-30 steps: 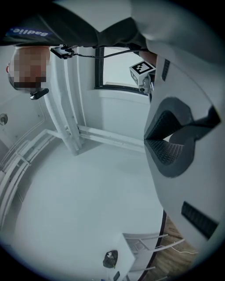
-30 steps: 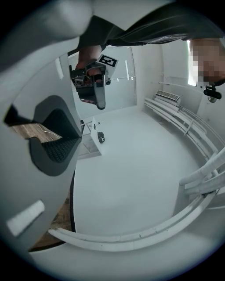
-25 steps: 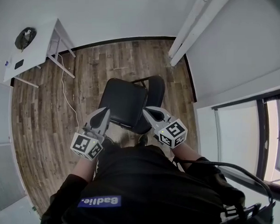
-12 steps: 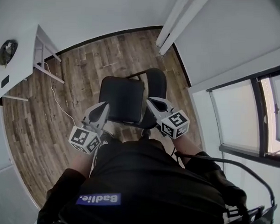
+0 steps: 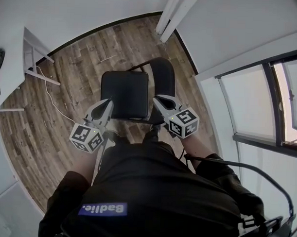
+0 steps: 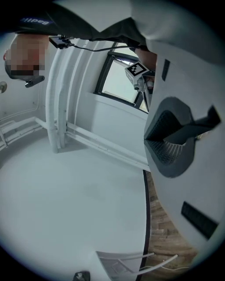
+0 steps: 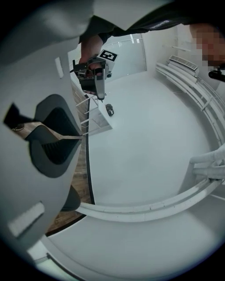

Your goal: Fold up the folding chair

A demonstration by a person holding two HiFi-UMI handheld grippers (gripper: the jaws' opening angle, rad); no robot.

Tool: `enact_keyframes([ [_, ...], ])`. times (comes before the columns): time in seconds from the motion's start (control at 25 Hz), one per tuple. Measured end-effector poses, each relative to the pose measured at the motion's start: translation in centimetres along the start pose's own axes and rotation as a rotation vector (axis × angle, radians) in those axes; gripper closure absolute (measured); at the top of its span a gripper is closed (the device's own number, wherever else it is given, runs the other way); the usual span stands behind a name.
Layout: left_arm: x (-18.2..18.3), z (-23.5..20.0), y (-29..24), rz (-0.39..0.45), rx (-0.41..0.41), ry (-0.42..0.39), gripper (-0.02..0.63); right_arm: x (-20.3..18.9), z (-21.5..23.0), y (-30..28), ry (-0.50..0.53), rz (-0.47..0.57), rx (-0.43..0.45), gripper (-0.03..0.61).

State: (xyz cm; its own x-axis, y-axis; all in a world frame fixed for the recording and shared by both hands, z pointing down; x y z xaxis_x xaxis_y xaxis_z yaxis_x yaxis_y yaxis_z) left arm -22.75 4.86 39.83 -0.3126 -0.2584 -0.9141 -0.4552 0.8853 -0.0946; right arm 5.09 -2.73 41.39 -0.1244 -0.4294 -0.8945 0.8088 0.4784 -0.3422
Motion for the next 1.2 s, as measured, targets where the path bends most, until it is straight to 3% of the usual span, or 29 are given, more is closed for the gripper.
enact_keyframes([
  [0.4, -4.9, -4.5, -1.2, -0.053, 0.094, 0.057, 0.607, -3.9, 6.4, 0.5, 0.004, -0.168, -0.17, 0.509],
  [0.56, -7.1, -6.9, -1.2, -0.086, 0.132, 0.074, 0.607, -5.2, 8.0, -0.1, -0.011, -0.232, -0.207, 0.461],
  [0.72, -9.9, -9.7, -2.0, -0.124, 0.164, 0.142, 0.604, -6.3, 9.9, -1.1, -0.013, -0.304, -0.243, 0.429],
  [1.2, -17.9, -16.9, -4.9, -0.346, 0.126, 0.241, 0.434, -10.2, 16.0, -3.8, -0.05, -0.498, -0.399, 0.35],
])
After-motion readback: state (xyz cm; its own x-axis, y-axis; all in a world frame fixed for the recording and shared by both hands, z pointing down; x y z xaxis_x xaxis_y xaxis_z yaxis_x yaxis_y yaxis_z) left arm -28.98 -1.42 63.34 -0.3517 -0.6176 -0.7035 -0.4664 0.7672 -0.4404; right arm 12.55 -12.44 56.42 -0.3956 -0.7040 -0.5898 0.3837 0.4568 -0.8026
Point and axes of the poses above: the fingertips, and each gripper's own axes: y backward along the fingers, z to its right, x out of its top, the point moved 9 cm from there along y, backward along the fingers, and after that the axes turned 8 degrees about z, right-handed, at the moved point
